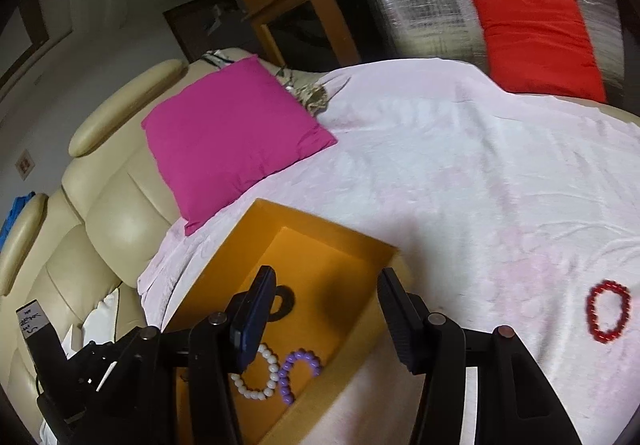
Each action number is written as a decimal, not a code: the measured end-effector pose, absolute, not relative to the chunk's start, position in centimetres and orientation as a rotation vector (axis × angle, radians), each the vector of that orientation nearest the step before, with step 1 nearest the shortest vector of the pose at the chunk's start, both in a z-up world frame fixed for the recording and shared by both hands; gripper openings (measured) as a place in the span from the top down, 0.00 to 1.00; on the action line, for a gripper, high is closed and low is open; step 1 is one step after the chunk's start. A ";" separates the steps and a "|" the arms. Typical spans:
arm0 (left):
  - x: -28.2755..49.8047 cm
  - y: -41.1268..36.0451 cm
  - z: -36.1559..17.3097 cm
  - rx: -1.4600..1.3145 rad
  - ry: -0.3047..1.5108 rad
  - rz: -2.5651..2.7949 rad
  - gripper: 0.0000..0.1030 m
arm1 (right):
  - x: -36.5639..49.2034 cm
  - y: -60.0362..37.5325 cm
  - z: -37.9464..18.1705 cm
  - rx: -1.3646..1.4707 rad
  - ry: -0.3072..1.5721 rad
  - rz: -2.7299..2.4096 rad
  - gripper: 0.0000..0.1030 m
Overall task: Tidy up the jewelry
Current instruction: 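Move both tools back toward the red bead bracelet and black hair tie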
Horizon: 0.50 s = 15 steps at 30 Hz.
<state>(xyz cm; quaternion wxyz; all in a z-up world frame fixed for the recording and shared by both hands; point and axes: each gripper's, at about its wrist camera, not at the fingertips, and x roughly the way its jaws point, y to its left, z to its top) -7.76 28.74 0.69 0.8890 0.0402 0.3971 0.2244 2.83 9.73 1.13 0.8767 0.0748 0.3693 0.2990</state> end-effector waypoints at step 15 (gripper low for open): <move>-8.2 19.8 5.5 0.202 0.723 0.390 0.37 | 1.3 -2.2 4.9 0.235 0.703 0.478 0.44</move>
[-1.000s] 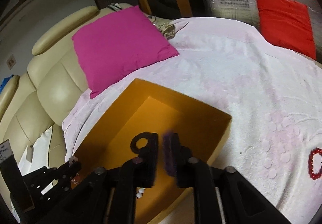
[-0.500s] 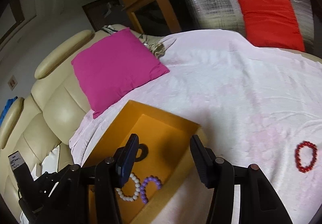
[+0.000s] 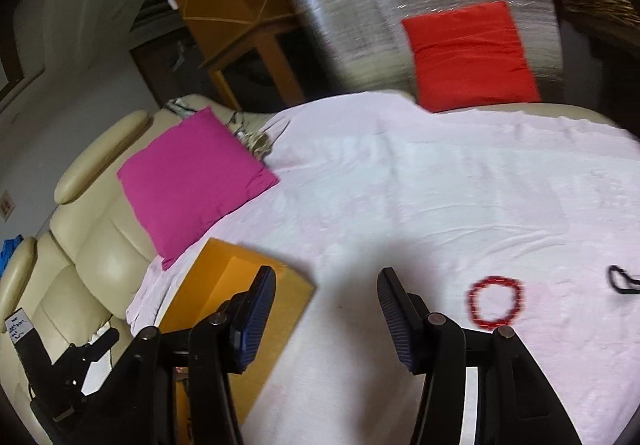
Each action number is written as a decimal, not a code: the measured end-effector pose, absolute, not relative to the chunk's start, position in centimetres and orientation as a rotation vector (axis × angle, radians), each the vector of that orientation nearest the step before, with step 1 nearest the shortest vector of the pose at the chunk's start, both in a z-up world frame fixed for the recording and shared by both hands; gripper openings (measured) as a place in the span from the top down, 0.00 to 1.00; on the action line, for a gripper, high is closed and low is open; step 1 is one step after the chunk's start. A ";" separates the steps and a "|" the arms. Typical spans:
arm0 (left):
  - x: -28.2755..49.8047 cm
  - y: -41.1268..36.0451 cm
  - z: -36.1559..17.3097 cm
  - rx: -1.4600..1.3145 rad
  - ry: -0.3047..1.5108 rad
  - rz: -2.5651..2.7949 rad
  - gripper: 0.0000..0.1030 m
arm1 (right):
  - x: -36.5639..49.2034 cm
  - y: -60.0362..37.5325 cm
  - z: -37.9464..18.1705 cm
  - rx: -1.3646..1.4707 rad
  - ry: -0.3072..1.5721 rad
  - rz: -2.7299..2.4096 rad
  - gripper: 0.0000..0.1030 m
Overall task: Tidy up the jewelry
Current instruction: 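Move both tools back toward the red bead bracelet and black hair tie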
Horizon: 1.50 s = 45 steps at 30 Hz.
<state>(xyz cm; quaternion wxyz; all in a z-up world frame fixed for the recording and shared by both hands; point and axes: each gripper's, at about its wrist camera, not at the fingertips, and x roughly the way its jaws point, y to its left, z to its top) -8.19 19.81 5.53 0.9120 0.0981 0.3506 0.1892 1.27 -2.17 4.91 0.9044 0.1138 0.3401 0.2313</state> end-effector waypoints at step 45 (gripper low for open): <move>5.4 0.8 -1.0 0.140 0.789 0.121 0.20 | 5.1 -31.3 -1.5 0.592 0.891 0.056 0.43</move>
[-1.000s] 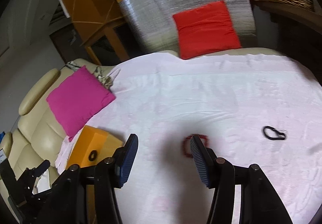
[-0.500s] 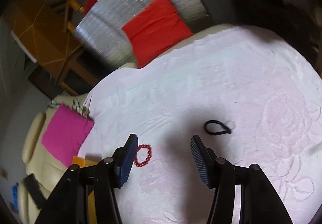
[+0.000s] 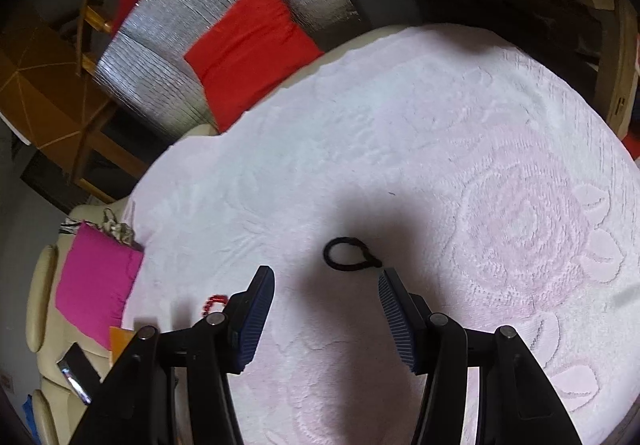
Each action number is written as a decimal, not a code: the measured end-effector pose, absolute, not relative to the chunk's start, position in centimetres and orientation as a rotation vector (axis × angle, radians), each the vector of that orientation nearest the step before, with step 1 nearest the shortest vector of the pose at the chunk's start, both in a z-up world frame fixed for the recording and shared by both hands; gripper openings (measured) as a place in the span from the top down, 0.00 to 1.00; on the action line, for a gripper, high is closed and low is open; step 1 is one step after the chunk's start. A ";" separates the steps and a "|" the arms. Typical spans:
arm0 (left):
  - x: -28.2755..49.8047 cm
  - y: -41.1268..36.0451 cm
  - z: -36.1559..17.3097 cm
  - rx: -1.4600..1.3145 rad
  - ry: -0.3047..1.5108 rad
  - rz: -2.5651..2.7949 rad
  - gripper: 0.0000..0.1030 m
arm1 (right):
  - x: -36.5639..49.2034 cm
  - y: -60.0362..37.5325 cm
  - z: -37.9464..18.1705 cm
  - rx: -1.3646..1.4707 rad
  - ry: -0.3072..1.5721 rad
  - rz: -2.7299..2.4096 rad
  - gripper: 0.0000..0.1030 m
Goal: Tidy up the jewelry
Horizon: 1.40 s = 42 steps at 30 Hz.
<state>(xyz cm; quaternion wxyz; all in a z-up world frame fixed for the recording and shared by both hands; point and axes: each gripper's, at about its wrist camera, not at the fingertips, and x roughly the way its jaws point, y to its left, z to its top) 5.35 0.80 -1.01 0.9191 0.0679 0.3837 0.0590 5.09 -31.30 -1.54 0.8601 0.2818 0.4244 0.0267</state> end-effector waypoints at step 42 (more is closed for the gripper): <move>7.7 -1.9 -2.8 0.206 0.835 0.027 0.20 | 7.9 -31.4 -6.4 0.588 0.944 0.038 0.43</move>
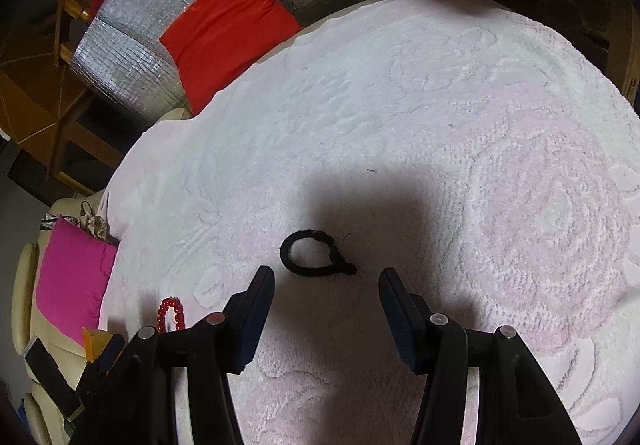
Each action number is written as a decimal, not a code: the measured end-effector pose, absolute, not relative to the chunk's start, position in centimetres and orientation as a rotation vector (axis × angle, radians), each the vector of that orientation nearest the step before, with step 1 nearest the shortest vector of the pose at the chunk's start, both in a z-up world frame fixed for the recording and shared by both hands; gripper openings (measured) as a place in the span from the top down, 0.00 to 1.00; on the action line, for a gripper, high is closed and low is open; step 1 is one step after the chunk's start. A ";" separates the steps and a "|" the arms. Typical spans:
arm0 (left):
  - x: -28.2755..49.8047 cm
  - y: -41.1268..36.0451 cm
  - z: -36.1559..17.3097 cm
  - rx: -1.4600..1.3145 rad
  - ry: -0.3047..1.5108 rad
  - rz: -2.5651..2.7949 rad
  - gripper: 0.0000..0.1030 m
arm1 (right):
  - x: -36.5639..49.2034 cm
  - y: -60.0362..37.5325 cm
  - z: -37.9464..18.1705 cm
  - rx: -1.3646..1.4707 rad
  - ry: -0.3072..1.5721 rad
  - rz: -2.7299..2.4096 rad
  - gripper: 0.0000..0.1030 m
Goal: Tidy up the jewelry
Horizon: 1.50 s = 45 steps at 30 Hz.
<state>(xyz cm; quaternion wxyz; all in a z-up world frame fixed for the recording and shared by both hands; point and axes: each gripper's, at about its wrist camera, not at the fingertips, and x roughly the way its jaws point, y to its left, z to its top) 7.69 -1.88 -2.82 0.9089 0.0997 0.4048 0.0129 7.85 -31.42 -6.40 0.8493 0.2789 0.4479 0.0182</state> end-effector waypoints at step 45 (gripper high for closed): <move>8.6 -2.5 -4.5 0.040 0.907 -0.248 0.82 | 7.5 -31.0 -6.2 0.561 0.910 0.060 0.85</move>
